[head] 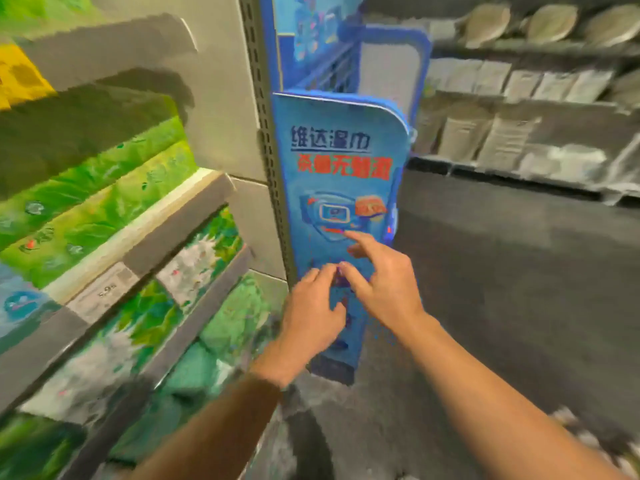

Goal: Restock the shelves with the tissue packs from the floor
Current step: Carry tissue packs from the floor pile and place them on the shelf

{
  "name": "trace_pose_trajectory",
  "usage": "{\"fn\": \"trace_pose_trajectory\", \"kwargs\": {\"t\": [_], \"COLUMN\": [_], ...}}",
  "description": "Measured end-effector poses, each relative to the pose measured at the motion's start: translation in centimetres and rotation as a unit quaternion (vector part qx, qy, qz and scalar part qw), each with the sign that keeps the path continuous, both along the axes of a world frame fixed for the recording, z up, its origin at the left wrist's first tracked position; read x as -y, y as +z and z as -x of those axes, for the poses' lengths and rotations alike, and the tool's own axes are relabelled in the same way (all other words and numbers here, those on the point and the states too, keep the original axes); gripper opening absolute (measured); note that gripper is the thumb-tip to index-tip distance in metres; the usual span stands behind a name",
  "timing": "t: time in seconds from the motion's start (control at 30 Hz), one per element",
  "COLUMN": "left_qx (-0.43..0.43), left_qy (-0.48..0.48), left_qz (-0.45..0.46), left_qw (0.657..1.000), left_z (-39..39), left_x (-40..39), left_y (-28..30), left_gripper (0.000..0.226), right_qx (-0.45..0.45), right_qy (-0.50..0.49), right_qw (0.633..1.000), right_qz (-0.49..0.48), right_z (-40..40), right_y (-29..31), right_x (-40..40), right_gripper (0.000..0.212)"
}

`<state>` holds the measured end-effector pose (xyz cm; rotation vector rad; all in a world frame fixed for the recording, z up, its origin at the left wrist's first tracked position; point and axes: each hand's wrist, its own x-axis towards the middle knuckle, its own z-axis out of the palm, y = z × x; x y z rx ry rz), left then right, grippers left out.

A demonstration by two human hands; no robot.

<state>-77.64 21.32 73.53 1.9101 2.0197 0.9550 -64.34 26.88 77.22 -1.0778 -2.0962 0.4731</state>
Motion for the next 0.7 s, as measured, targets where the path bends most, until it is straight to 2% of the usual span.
{"fn": "trace_pose_trajectory", "kwargs": {"t": [0.17, 0.33, 0.57, 0.7], "left_qx": [-0.006, -0.040, -0.085, -0.081], "left_qy": [-0.201, -0.344, -0.516, -0.561], "left_qz": [0.015, 0.061, 0.180, 0.250], "left_qw": [0.980, 0.936, 0.833, 0.785], "left_z": [-14.9, -31.5, -55.7, -66.0], "left_x": [1.0, 7.4, 25.6, 35.4], "left_y": [0.9, -0.5, -4.6, -7.4], "left_gripper": [0.041, 0.053, 0.067, 0.054], "right_qx": [-0.011, -0.056, -0.072, -0.112], "right_qy": [-0.192, -0.360, -0.564, -0.650], "right_qw": [0.981, 0.931, 0.819, 0.741], "right_qz": [0.005, 0.027, 0.073, 0.125], "right_z": [-16.8, -33.9, -55.1, -63.0], "right_y": [-0.5, -2.5, -5.7, -9.1], "right_x": [7.4, 20.6, 46.7, 60.0], "right_gripper": [0.048, 0.056, 0.053, 0.056]}}
